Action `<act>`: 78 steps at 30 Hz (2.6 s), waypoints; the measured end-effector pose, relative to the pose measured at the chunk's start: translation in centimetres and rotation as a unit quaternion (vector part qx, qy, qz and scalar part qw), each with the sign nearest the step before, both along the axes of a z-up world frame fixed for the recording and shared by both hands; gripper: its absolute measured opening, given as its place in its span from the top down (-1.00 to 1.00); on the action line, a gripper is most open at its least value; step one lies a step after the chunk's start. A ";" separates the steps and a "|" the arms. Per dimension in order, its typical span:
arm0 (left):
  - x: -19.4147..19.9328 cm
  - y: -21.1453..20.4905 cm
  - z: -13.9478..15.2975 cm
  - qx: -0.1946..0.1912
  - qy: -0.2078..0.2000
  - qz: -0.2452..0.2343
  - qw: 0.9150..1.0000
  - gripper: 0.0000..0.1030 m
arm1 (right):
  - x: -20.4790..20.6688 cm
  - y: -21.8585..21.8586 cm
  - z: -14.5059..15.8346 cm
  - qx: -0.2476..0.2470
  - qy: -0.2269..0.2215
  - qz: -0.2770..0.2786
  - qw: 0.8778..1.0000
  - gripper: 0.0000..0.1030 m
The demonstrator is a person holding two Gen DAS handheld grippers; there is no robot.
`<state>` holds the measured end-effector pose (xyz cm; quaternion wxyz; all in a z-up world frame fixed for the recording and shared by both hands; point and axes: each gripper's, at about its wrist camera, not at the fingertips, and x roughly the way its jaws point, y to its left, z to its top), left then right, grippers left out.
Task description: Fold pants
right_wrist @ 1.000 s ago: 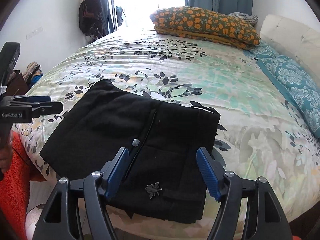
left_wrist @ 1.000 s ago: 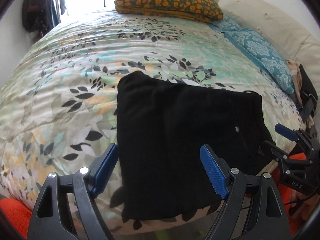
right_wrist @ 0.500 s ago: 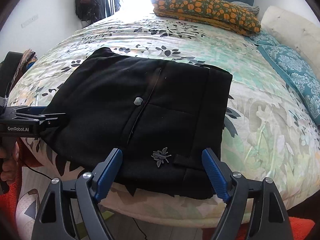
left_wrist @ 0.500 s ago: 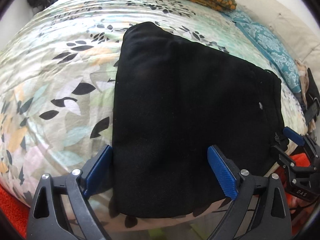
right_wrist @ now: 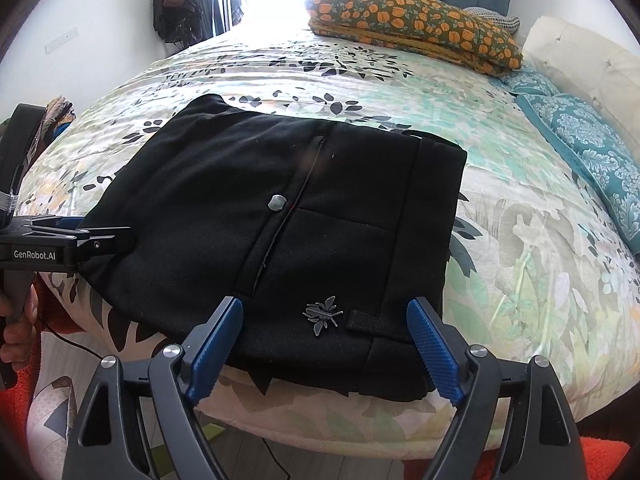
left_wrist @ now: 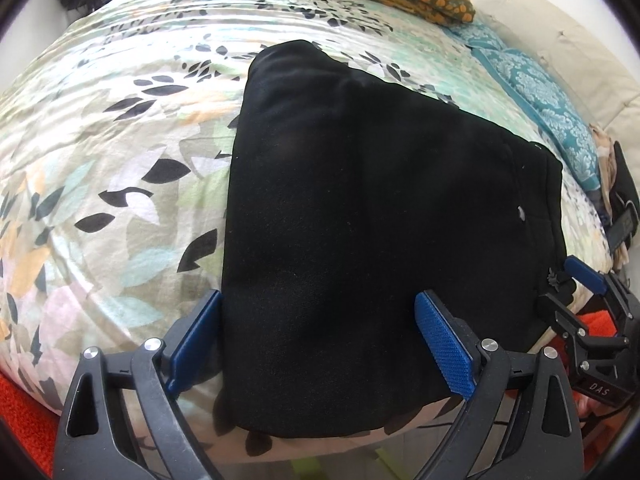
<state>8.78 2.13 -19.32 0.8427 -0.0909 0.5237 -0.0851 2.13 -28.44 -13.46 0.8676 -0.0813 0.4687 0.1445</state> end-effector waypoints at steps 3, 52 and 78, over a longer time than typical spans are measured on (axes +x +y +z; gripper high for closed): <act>-0.1 -0.2 0.1 0.000 -0.001 0.000 1.000 -0.88 | 0.0 0.0 0.0 0.000 0.000 0.000 1.000 -0.64; 2.9 11.9 12.3 -0.072 -0.102 0.035 0.992 0.55 | 10.3 6.1 5.3 0.351 0.114 0.074 0.927 0.31; -8.9 8.4 17.5 0.123 -0.137 0.180 0.966 -0.51 | -3.4 5.6 13.4 0.028 -0.046 -0.050 0.997 -1.00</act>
